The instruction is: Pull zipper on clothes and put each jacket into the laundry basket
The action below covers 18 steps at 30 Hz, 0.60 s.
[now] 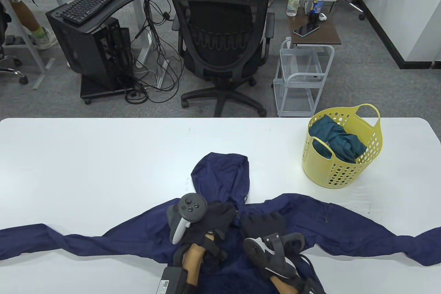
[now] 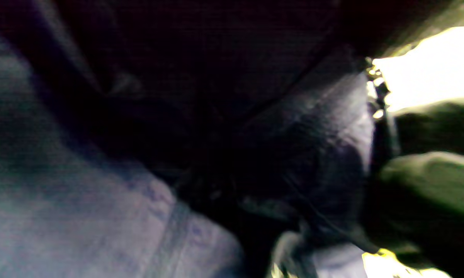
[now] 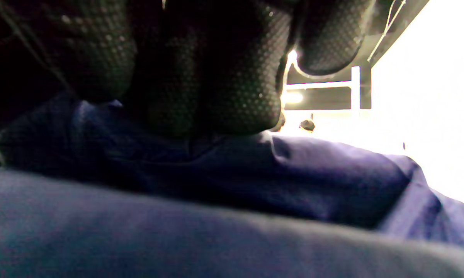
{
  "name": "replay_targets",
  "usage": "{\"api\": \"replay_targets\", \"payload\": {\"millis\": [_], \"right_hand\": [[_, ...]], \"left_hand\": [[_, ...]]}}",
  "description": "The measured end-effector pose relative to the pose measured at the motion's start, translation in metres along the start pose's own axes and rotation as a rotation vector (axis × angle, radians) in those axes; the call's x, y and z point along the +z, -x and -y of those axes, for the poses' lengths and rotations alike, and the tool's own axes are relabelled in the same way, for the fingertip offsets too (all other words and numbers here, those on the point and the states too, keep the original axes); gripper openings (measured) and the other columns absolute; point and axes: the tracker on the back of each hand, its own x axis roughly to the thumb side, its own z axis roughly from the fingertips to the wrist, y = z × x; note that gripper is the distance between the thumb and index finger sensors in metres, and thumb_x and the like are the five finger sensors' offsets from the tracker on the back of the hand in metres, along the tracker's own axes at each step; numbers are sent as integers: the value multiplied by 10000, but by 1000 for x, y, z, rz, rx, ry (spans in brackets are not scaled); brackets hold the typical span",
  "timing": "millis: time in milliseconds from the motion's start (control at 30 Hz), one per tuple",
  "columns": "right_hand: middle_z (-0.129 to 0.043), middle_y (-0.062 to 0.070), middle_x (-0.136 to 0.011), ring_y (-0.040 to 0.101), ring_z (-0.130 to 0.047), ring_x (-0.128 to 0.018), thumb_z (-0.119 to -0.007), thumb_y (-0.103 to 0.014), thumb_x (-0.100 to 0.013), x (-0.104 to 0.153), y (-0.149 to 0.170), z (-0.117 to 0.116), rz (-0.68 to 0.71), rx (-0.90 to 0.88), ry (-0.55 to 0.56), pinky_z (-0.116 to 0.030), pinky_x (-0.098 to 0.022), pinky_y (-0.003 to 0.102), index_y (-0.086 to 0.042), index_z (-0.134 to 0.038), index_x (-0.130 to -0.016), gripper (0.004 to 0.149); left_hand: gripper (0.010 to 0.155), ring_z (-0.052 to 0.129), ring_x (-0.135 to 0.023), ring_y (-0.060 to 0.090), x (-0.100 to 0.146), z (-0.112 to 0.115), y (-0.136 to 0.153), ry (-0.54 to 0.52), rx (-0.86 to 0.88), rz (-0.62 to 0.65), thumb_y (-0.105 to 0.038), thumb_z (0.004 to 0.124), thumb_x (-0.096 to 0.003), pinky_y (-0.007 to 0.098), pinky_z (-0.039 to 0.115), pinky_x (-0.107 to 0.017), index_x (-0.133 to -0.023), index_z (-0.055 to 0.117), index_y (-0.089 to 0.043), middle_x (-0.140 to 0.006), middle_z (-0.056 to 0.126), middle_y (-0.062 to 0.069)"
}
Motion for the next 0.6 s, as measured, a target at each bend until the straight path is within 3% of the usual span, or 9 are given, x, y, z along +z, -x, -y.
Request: {"api": "replay_targets", "payload": {"millis": [133, 267, 367, 433, 533, 600], "right_hand": [[-1043, -58, -685, 199, -1035, -579, -923, -479, -401, 3, -7, 7, 69, 69, 42, -728, -626, 530, -298, -959, -766, 408], [-1054, -64, -681, 199, -1042, -581, -925, -487, -392, 8, -15, 11, 140, 69, 0, -731, -626, 531, -302, -972, -754, 408], [-1042, -93, -716, 191, -1034, -626, -895, -502, -408, 6, -19, 4, 149, 71, -144, -727, -639, 531, -331, -947, -772, 405], [-1023, -94, -770, 227, -1004, -703, -877, -497, -422, 4, -20, -3, 174, -27, -280, -716, -641, 550, -336, -928, -789, 405], [-893, -31, -962, 328, -885, -871, -845, -476, -446, 4, -19, -16, 165, -126, -525, -678, -659, 580, -322, -895, -818, 406], [-848, -34, -1041, 376, -868, -908, -829, -467, -456, 5, -15, -23, 140, -172, -566, -693, -653, 581, -327, -882, -841, 414]], "left_hand": [[433, 897, -894, 195, 7, -4, -9, -189, -20, -101, -647, 757, -365, 667, 612, -652, -618, 991, -386, -591, 1074, -144], [438, 893, -889, 209, 7, -11, 3, -265, 179, -167, -616, 748, -373, 652, 625, -649, -692, 952, -395, -668, 1044, -147], [443, 857, -915, 248, 7, -19, 15, -298, 149, -174, -579, 741, -369, 654, 617, -650, -738, 921, -411, -737, 1022, -154], [443, 851, -920, 256, 8, -26, 18, -374, 39, -166, -568, 739, -359, 657, 616, -647, -742, 916, -432, -754, 1019, -163], [447, 823, -941, 258, 11, -32, 16, -448, -113, -141, -569, 728, -353, 654, 607, -653, -756, 896, -468, -778, 1008, -182], [455, 787, -964, 268, 14, -30, 7, -482, -242, -87, -577, 723, -357, 658, 595, -657, -772, 880, -477, -820, 984, -180]]}}
